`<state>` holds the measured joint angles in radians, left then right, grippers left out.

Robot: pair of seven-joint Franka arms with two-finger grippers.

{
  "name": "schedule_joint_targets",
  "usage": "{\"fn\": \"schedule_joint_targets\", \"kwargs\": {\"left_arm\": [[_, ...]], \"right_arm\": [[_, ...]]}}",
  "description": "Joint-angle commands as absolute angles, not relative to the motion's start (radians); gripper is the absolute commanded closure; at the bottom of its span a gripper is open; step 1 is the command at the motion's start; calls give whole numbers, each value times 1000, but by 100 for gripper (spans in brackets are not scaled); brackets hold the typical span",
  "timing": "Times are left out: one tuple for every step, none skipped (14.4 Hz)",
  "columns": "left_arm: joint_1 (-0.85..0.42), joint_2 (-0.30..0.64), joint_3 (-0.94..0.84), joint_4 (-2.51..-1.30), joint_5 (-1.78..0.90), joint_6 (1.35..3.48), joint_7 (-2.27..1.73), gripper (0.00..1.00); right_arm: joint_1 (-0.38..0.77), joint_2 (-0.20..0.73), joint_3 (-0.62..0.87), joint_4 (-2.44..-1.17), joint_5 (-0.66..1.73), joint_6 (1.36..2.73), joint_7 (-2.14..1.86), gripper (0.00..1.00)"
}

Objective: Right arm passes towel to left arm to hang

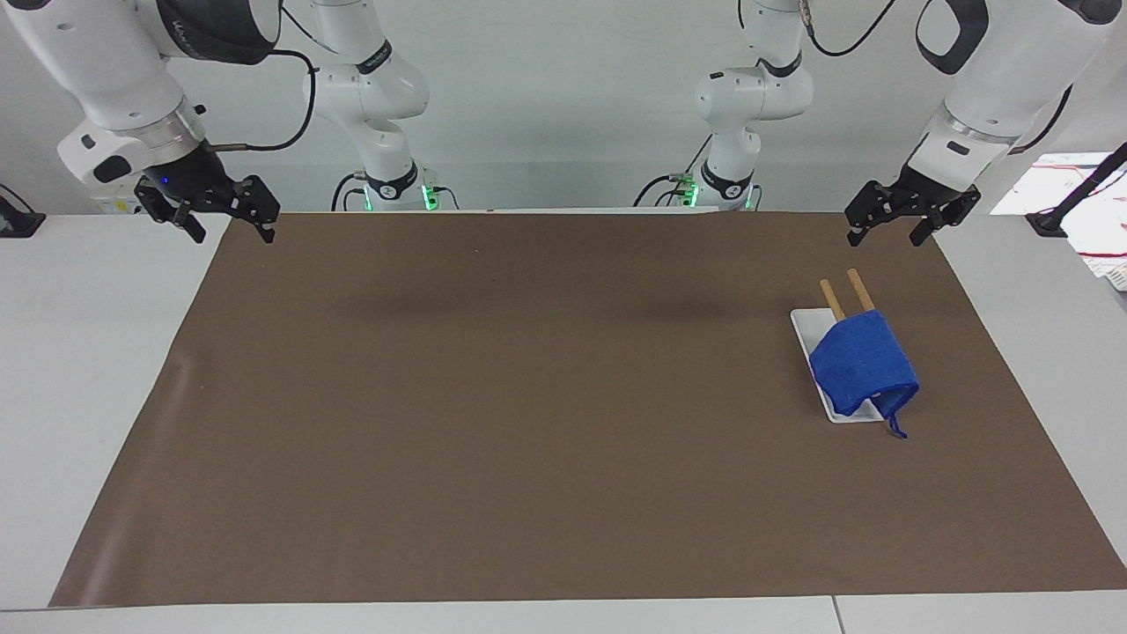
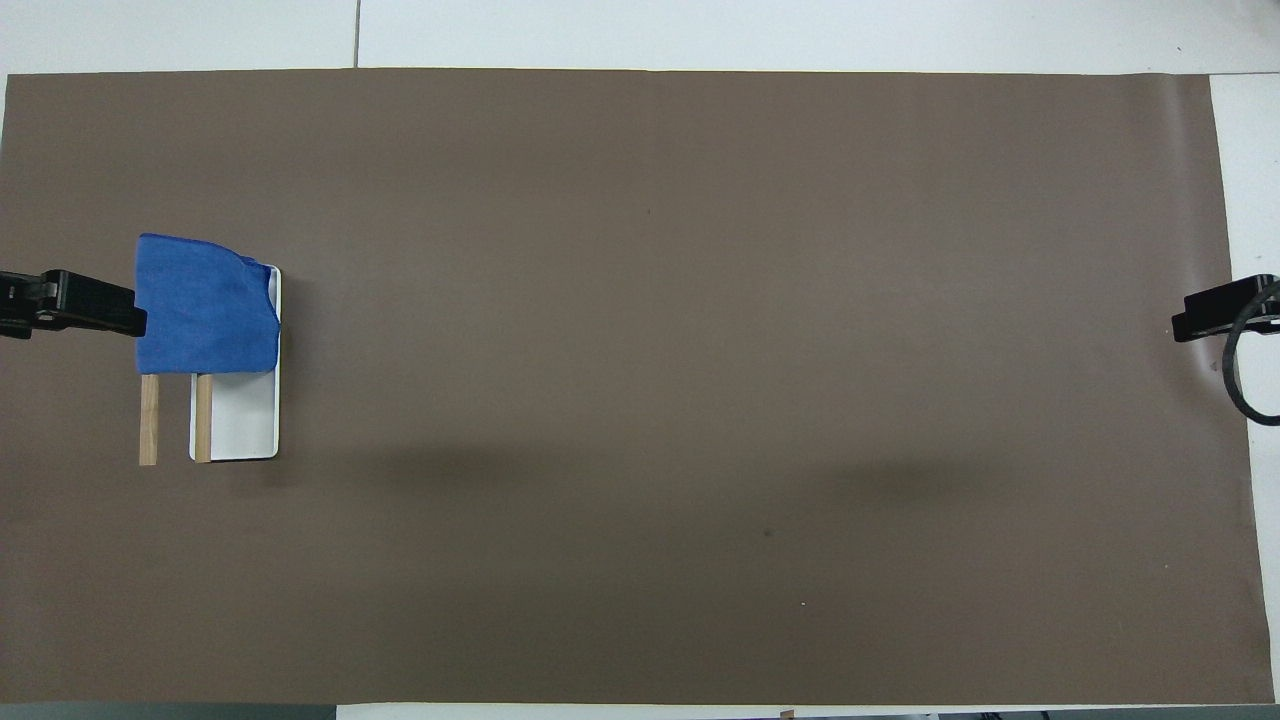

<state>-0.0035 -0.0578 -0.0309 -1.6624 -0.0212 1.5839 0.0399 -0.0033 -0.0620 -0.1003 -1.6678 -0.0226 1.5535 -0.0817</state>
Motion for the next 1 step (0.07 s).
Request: {"fn": "schedule_joint_targets", "kwargs": {"left_arm": [[-11,-75,-25,-1683,-2,1601,51,0]], "right_arm": [[-12,-78,-97,-1684,-6,1566,-104,0]]}}
